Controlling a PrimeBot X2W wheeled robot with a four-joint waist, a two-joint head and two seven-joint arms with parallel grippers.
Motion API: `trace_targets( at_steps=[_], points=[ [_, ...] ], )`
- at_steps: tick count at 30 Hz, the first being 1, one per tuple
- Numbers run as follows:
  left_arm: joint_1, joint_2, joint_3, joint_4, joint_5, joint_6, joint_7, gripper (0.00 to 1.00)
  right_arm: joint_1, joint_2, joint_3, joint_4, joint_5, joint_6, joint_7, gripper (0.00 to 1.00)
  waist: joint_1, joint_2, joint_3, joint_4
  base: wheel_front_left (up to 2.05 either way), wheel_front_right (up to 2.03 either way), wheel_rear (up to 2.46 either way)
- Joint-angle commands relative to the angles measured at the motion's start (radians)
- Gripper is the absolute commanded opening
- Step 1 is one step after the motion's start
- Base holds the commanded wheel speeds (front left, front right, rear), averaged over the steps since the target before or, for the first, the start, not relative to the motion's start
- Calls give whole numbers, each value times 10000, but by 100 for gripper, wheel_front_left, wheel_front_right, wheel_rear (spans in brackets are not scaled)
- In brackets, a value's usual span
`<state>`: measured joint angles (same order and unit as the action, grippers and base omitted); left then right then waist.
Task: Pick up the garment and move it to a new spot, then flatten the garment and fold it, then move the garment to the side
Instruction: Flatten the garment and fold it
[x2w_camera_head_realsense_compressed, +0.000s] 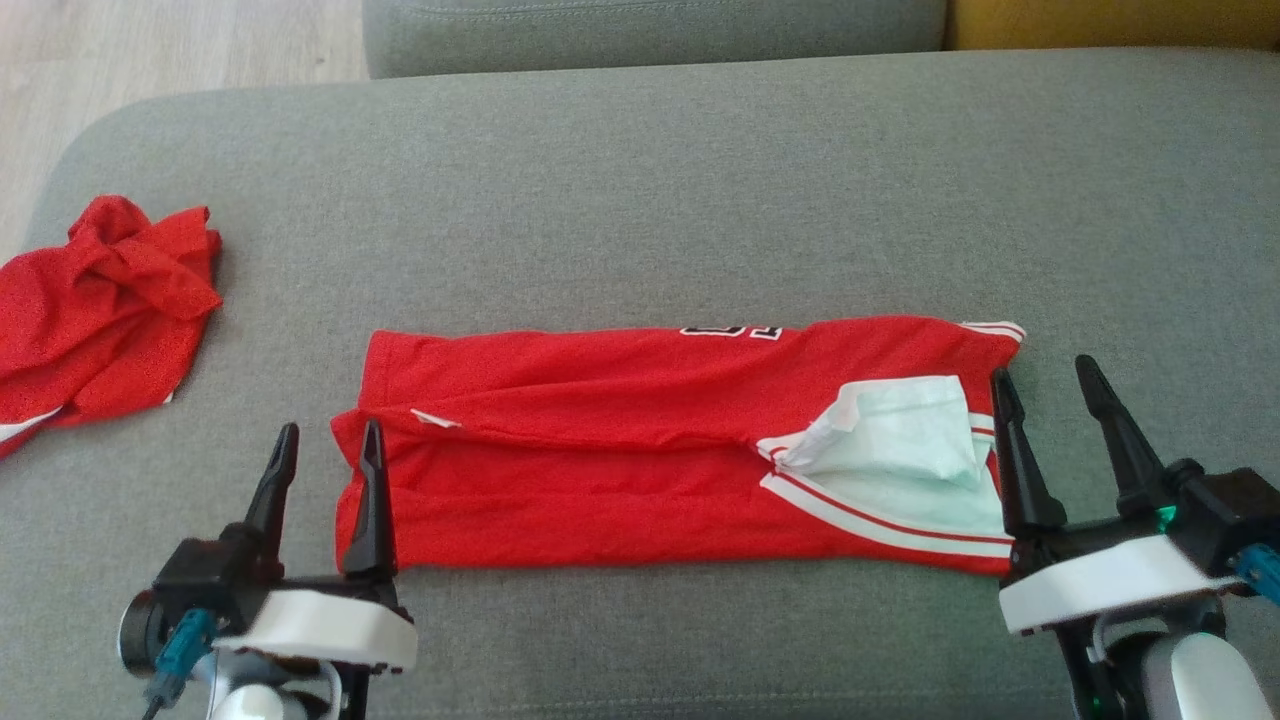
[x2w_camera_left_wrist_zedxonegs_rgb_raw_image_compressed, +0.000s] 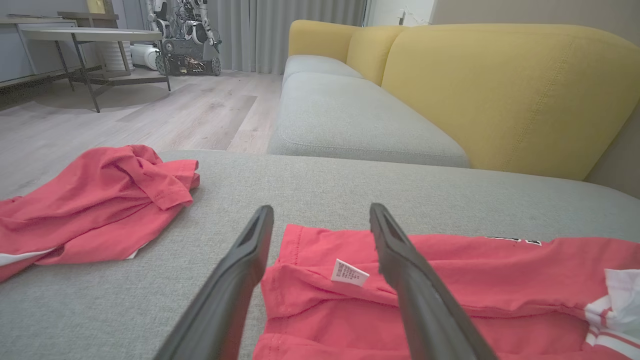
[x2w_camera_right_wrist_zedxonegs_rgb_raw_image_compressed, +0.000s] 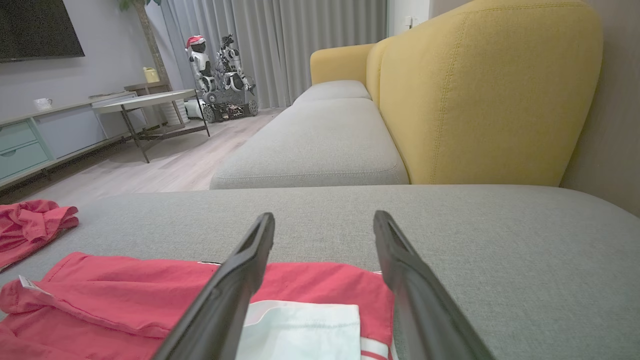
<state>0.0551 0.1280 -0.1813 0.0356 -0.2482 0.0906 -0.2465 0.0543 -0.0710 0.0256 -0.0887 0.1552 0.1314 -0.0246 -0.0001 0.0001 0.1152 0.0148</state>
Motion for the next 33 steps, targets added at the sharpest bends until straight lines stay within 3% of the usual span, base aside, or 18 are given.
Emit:
trace_targets(
  at_steps=[1,6,17,24,30,31,32,33],
  points=[
    [-330,171,299,-380,49,85,-2,100,-139,16,176,-404,-75,-7,13,100,1,-1,10,5,0,0,0],
    [-422,207,279,-419,21,69,-15,100,-213,-39,71,-96,-77,-7,7,100,1,-1,133,40,0,0,0],
    [-1016,90,133,-108,2,-90,-96,100,-1190,-370,-569,2816,-2,-7,256,100,1,-1,706,313,0,0,0],
    [-1318,-24,92,135,-13,-223,-136,100,-1841,-301,-362,4358,136,-7,1414,100,1,-1,975,425,0,0,0],
    [-1489,-105,182,285,-24,-351,-148,100,-1831,-170,-405,4913,279,-7,2530,100,1,-1,1058,459,0,0,0],
    [-1495,-121,210,283,-18,-367,-149,100,-1814,-151,-371,4949,349,-7,2713,44,1,-1,1058,448,0,0,0],
    [-1495,-138,236,280,-9,-384,-149,100,-1811,-142,-339,4940,402,-7,2826,0,1,-1,1056,432,0,0,0],
    [-1493,-154,259,281,1,-402,-150,100,-1809,-136,-318,4927,457,-7,2919,0,1,-1,1050,416,0,0,0]
  ],
)
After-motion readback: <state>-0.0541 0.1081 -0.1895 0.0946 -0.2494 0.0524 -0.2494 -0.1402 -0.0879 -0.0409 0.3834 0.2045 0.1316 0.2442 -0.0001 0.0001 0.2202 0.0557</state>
